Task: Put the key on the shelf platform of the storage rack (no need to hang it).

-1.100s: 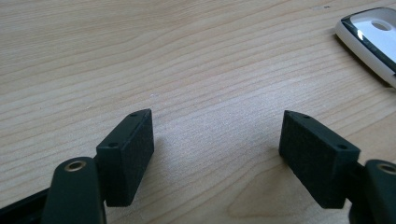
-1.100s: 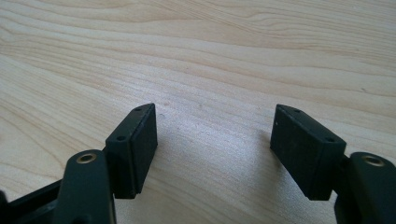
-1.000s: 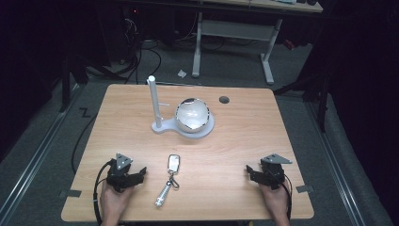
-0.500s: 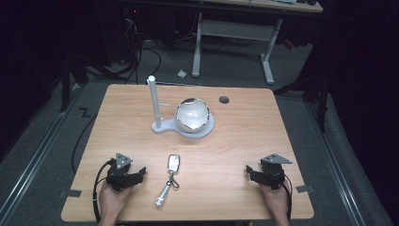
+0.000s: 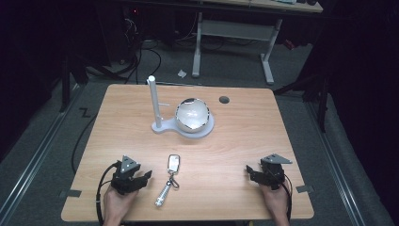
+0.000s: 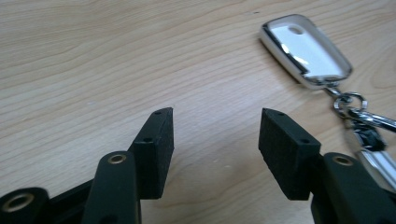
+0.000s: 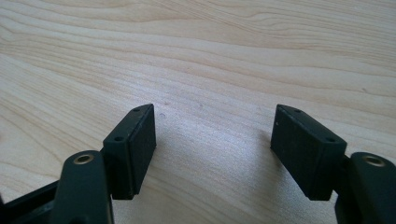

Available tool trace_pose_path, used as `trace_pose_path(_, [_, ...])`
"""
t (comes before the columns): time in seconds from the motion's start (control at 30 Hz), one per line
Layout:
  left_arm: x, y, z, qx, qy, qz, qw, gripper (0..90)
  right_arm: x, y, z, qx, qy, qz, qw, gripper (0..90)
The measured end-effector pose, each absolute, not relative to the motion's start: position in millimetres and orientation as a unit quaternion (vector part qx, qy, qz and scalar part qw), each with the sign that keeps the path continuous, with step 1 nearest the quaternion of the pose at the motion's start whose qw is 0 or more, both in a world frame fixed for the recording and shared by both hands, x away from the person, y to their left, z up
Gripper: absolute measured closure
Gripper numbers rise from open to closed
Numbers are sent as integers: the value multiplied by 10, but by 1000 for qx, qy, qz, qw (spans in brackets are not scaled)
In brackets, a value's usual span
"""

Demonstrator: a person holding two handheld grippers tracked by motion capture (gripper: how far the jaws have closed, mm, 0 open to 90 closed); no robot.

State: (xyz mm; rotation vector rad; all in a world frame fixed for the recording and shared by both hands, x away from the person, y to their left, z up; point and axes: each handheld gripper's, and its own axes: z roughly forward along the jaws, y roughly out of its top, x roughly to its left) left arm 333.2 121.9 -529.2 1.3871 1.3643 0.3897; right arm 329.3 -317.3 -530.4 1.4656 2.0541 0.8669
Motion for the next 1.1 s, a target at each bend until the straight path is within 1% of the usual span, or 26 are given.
trace_pose_path(0.13, [3289, 1132, -5252, 591, 566, 160, 552, 458, 3293, -3172, -5304, 534, 748, 316, 234, 313])
trace_pose_path(0.4, [3259, 922, -5178, 600, 556, 136, 559, 459, 3292, -3172, -5304, 534, 749, 316, 235, 313])
trace_pose_path(0.77, [3260, 710, -5201, 615, 550, 116, 553, 461, 3291, -3171, -5304, 534, 749, 316, 235, 313])
trace_pose_path(1.1, [3239, 576, -5208, 615, 551, 113, 553, 457, 3291, -3171, -5304, 534, 749, 316, 235, 313])
